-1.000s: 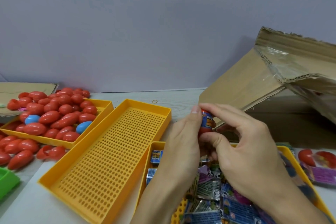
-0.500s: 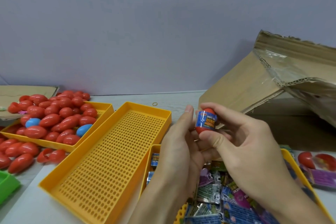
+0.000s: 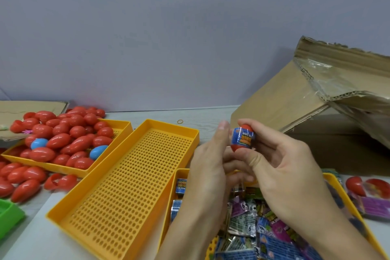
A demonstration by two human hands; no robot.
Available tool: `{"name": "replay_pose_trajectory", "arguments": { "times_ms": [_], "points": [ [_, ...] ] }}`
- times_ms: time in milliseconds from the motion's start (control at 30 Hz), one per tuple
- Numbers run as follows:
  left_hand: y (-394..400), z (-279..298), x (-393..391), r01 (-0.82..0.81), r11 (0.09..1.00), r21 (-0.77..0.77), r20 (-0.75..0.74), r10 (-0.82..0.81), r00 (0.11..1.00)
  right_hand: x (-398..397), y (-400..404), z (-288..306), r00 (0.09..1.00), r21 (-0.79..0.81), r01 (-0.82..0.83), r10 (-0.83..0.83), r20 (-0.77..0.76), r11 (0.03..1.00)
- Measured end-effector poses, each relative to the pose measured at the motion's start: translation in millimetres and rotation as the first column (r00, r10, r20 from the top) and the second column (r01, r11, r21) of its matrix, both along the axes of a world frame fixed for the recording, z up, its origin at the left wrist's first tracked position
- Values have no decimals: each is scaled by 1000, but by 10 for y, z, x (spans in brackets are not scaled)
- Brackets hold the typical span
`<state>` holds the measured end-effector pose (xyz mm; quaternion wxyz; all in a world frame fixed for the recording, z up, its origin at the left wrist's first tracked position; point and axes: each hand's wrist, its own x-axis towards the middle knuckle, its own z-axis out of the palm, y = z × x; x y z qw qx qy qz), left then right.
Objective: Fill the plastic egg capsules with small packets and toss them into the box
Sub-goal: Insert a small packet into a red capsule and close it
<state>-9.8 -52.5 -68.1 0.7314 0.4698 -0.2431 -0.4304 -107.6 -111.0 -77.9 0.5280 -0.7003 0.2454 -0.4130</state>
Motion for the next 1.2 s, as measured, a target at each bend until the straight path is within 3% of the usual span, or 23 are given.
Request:
{"name": "replay_pose_trajectory", "arguments": {
  "times_ms": [167,367,567,733,933,1067,1200],
  "points": [
    [-7,-14,35,-25,1000,1,115,25,993,-10,0,-10,999,-58,46,-46,4,997],
    [3,22,22,6,998,-61,-196,-18,980,-2,3,-10,997,-63,21,-16,78,998],
    [22,39,19,57,996,-66,-260,-73,963,-9,8,-17,997,-61,24,-19,80,998],
    [27,57,10,60,998,13,-217,-56,975,-26,-16,-9,998,-92,62,-58,39,994],
    [43,66,38,48,999,-20,-131,-50,990,-14,-6,-3,999,-115,28,-30,-19,993],
    [45,67,46,-38,998,-49,-140,31,990,-28,-10,-8,999,-86,-22,17,-49,996],
    [83,98,80,-133,991,-3,7,134,991,-36,-12,-10,996,-55,54,-58,-71,997]
  ]
}}
